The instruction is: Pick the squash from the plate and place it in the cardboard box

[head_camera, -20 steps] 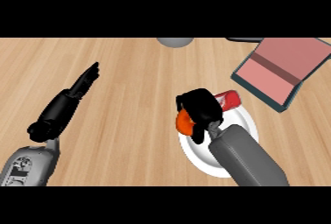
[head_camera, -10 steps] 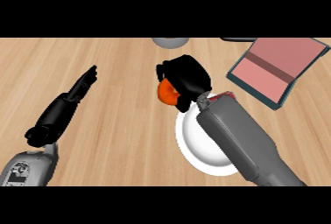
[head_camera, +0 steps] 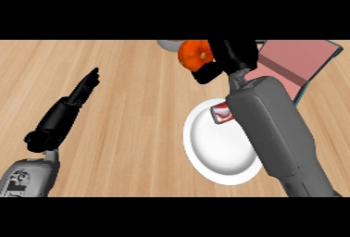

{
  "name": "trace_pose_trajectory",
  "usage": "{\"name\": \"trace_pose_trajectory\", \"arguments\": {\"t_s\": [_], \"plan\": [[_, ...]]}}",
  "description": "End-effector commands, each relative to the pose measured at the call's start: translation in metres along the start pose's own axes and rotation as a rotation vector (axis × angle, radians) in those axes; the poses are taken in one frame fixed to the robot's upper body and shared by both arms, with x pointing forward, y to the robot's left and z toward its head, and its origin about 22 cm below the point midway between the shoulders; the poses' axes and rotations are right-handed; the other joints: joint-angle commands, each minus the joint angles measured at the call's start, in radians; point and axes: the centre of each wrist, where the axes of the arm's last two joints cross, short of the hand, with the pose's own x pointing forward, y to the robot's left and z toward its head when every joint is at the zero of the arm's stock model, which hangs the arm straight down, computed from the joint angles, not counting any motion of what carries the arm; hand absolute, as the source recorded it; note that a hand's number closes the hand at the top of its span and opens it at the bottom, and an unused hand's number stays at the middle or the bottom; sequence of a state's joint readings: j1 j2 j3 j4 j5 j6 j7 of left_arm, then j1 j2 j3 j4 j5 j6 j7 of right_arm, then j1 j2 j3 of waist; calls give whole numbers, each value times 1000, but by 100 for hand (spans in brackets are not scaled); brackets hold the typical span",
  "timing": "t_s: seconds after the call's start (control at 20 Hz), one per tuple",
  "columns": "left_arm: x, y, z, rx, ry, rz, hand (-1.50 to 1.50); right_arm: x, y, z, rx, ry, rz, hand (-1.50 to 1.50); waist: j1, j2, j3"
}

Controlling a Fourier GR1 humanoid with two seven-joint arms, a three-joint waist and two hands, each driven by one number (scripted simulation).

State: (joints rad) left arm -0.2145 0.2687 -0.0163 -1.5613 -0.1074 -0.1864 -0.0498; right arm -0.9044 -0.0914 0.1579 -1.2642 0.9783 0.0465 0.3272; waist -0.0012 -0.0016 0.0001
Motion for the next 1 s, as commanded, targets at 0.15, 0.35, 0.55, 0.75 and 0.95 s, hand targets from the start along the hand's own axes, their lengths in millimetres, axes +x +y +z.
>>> {"name": "trace_pose_trajectory", "arguments": {"t_s": [0.15,0.35,0.55,0.75,0.95], "plan": [[-1,8,3,8,-3,0,0,-69,-51,-18,-171,228,-35,150,7,3,0],[4,-3,-1,-20,-13,-7,0,-85,-54,-45,-170,310,-55,150,19,7,0],[-6,-7,1,-22,-7,7,0,-147,-80,-38,-101,341,89,150,19,10,0],[7,9,-12,-18,-24,-1,0,-176,-72,-37,87,408,106,150,26,14,0],[5,-8,-5,-31,-14,-8,0,-212,-73,-26,254,464,85,150,36,14,0]]}}
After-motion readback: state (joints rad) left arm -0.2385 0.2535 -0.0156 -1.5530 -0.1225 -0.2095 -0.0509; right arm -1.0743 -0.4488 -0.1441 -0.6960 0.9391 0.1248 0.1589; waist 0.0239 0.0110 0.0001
